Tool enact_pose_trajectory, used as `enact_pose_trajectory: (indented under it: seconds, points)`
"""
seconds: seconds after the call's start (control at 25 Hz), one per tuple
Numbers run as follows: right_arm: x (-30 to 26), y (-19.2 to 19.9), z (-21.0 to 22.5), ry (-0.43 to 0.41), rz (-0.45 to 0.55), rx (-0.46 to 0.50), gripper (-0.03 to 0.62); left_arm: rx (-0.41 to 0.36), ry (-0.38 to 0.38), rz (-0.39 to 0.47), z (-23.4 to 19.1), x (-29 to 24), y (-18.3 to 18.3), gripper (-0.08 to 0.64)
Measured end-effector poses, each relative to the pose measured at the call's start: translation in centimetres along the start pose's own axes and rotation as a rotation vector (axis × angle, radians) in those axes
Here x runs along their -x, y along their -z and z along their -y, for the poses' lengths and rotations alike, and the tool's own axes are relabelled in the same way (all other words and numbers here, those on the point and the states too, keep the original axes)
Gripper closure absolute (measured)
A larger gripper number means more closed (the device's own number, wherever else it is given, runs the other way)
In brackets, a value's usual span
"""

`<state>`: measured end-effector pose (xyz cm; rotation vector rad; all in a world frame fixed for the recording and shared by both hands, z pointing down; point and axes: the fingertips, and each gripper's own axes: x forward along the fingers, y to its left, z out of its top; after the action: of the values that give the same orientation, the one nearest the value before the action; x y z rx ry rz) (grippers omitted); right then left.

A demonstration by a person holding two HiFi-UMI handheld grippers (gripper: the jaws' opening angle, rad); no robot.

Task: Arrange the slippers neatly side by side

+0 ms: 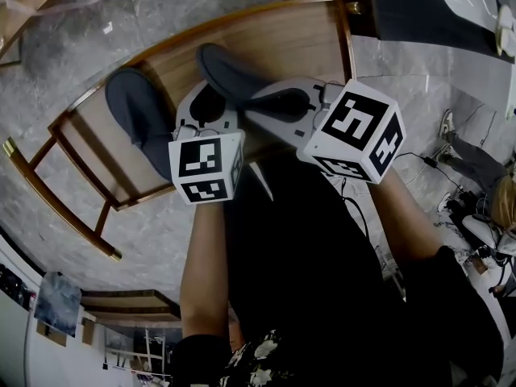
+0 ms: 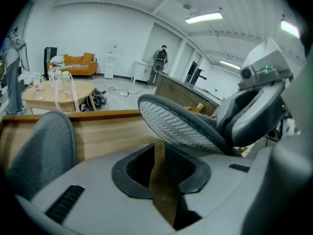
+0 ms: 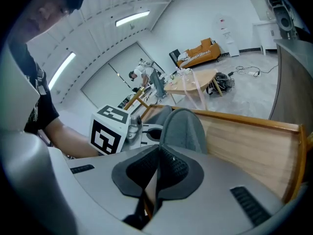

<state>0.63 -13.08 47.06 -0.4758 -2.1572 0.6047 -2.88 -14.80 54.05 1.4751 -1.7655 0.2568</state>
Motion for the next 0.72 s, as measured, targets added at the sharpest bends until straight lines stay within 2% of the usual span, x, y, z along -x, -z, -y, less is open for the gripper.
enact_pose_trajectory:
  seconds: [0.2,0.44,0.56,0.72]
  points:
    - [-1.5,0.8,0.1,-0.022,0.003,-0.03,0.587,0.002,-0.03,0.0,-1.0,2.8,0.8,0.497]
    - [-3.1,2.1,1.5,0.024,-0.04,-0.033,0.594,0.011,-0.051,-0.017,-2.1,4.6,2.4,0.499]
    - [-3.3,2.7,1.7,0.037,-0.038,0.002,0.594,0.015,-0.049,-0.019,-2.3,4.7,2.8,0.499]
    - [-2.6,2.5,1.0,0.075,0.014,0.108,0.592,0.017,-0.029,-0.012,-1.8,4.5,2.9,0.499]
